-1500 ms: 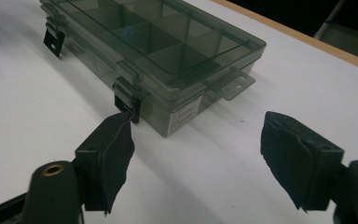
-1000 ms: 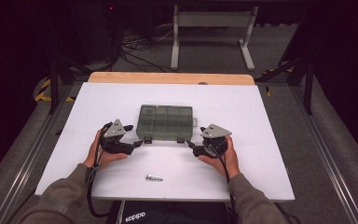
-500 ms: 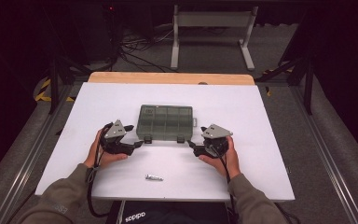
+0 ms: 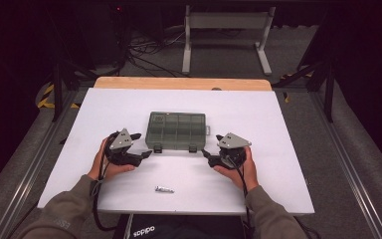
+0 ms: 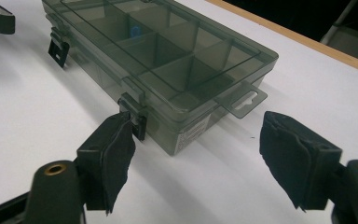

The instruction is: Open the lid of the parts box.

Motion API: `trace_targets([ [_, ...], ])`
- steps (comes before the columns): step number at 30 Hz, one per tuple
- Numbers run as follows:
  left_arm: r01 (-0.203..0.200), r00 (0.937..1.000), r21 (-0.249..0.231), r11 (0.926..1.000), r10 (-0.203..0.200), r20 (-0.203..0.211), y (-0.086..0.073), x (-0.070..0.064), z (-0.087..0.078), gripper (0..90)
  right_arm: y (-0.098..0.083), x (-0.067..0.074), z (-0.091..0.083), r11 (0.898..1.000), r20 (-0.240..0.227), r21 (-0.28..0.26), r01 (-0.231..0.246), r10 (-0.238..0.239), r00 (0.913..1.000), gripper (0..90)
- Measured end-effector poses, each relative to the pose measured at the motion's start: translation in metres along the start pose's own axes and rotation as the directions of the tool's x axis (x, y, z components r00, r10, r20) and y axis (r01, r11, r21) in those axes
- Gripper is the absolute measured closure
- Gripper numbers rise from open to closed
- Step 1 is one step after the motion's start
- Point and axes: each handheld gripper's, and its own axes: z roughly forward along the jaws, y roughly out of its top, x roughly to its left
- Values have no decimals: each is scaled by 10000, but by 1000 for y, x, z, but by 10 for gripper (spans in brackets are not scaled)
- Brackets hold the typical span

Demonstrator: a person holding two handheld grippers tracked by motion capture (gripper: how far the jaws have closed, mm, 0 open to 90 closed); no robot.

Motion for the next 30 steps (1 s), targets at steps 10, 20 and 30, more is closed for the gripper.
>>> trace_targets([
  [10,278,9996,277,9992,-281,97,3,7,9,395,-1,0,12,9990,-190,454,44,-35,9998,345],
  [20,507,9983,483,9975,-520,275,3,13,14,466,0,-3,25,9957,-388,898,-227,263,9989,477],
  [30,692,9964,539,9962,-716,457,2,15,11,527,2,0,26,9950,-729,1001,-58,131,9973,609],
])
